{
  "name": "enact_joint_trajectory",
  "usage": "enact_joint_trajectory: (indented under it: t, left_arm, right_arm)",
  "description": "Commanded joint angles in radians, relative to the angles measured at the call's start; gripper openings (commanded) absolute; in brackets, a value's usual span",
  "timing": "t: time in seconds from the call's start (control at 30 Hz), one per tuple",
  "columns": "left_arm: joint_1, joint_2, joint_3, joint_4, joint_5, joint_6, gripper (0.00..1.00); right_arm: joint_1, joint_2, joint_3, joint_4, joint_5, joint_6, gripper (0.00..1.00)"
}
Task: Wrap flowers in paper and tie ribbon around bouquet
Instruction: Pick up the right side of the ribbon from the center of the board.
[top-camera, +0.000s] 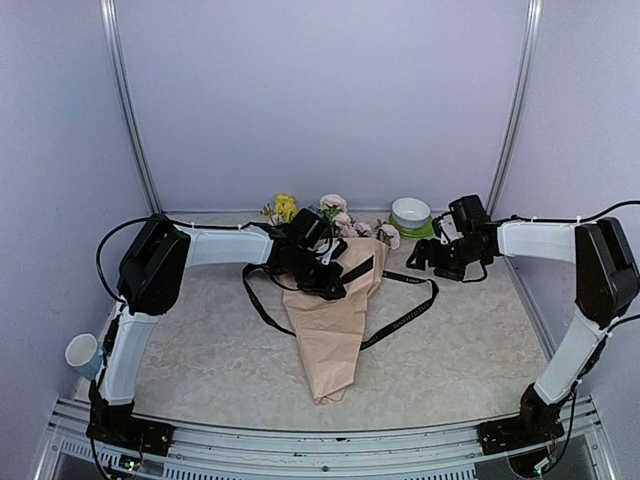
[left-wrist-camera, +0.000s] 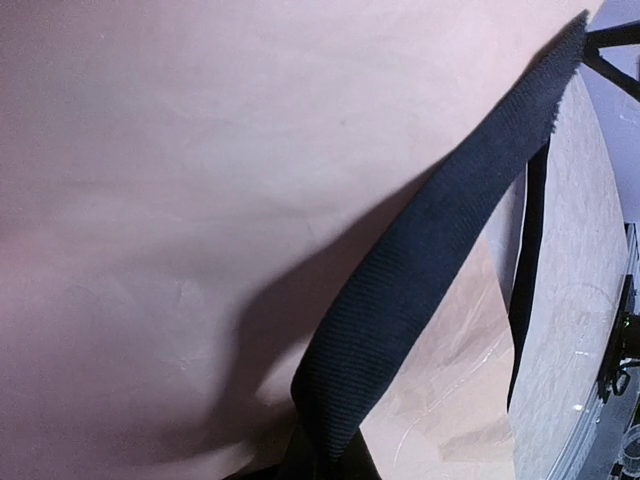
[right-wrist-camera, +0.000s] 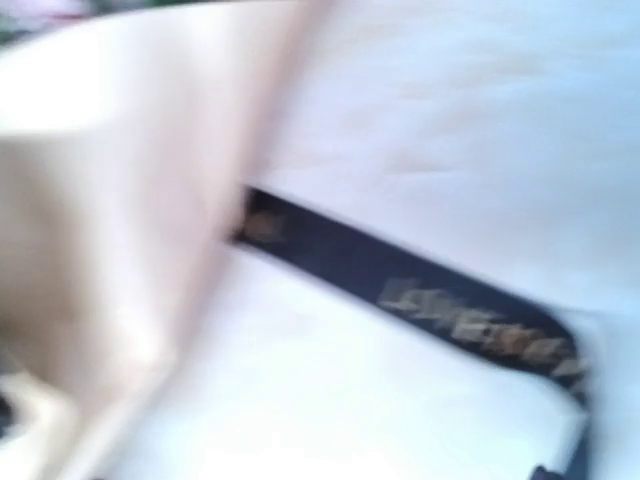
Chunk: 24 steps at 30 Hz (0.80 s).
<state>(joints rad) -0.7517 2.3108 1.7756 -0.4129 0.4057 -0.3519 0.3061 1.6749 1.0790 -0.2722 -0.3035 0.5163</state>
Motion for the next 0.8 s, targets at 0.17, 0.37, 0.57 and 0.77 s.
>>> enact_joint_trajectory:
  t: [0.17, 0.37, 0.57, 0.77]
  left_arm:
    - [-0.004, 0.020, 0.041, -0.022, -0.012, 0.003, 0.00]
    - [-0.009, 0.021, 0.044, -0.023, -0.024, 0.004, 0.00]
    - [-0.011, 0.022, 0.046, -0.024, -0.025, 0.010, 0.00]
    - [-0.012, 0.023, 0.047, -0.023, -0.026, 0.016, 0.00]
  right_arm:
    - [0.010, 0.224, 0.170, -0.299, 0.260, -0.209, 0.81]
    - [0.006, 0.283, 0.204, -0.304, 0.315, -0.225, 0.16]
    - [-0.024, 0.103, 0.199, -0.315, 0.467, -0.210, 0.00]
    - [-0.041, -0.294, 0.122, -0.134, 0.257, -0.308, 0.00]
